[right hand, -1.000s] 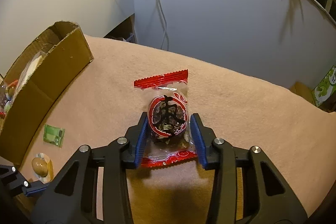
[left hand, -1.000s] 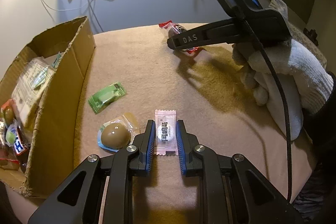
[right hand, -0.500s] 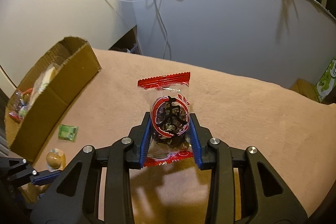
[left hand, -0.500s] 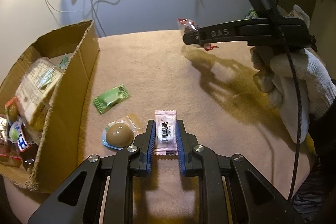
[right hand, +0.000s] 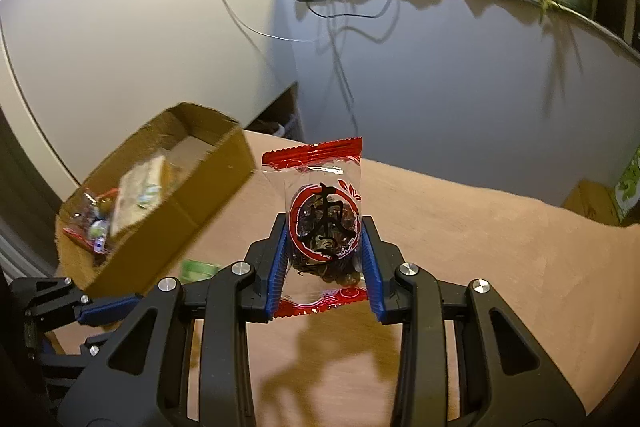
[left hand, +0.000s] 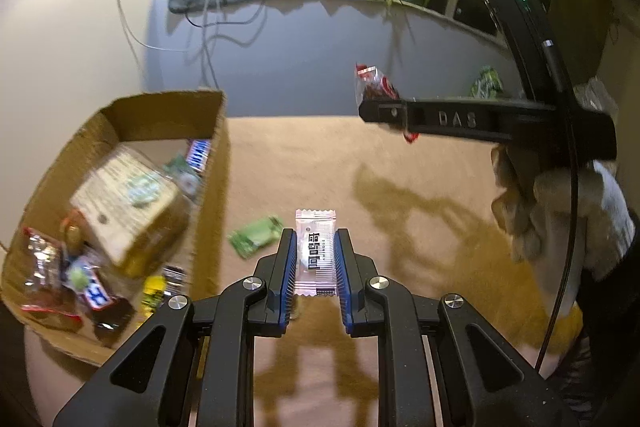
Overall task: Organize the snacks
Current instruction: 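Carry the red candy bag and pink candy over the box with both grippers, then open both grippers to drop the red candy bag and pink candy into the box, then withdraw both grippers from the box toward the green candy and egg snack, then grasp the green wrapped candy with the right gripper while the left grasps the egg snack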
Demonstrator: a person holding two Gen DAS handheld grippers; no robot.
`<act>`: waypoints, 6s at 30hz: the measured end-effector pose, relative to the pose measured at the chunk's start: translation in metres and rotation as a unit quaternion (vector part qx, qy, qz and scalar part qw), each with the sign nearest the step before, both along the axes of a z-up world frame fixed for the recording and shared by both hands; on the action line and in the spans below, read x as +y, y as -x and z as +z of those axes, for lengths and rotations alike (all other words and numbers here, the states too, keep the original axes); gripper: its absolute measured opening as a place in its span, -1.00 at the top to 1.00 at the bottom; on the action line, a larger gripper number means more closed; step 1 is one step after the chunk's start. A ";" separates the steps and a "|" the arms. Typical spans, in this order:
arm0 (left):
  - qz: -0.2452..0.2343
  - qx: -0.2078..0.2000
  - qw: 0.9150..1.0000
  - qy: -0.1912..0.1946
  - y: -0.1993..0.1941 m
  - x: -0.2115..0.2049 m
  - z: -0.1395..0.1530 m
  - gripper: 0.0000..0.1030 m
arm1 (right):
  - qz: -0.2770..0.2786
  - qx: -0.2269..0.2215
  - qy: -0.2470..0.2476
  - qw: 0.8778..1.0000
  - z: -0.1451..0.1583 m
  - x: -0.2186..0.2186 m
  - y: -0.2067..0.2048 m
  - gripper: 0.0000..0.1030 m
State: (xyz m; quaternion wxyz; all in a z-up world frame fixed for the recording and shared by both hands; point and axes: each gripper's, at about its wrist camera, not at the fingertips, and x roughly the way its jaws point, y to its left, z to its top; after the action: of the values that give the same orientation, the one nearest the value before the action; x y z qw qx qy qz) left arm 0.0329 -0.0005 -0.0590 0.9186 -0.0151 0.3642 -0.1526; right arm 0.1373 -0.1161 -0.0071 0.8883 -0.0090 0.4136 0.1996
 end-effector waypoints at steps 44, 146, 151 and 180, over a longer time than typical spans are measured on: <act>0.133 -0.033 0.991 0.011 -0.005 0.117 0.015 0.66 | 0.133 0.027 0.019 0.991 -0.017 0.172 -0.044 0.32; 0.060 0.028 0.996 -0.058 0.004 -0.024 -0.041 0.30 | 0.411 0.050 0.079 0.907 -0.082 0.107 0.001 0.06; 0.056 0.031 0.996 -0.065 -0.004 -0.025 -0.043 0.34 | 0.407 0.051 0.088 0.908 -0.081 0.101 0.001 0.28; 0.051 0.041 0.996 -0.069 -0.013 -0.025 -0.049 0.53 | 0.355 0.064 0.093 0.928 -0.079 0.070 0.002 0.38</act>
State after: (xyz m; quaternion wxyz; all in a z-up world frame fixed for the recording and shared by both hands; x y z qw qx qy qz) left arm 0.0457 -0.0255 -0.1081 0.9083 0.0236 0.4099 -0.0797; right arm 0.1358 -0.0459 -0.0858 0.7266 -0.2246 0.4556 0.4626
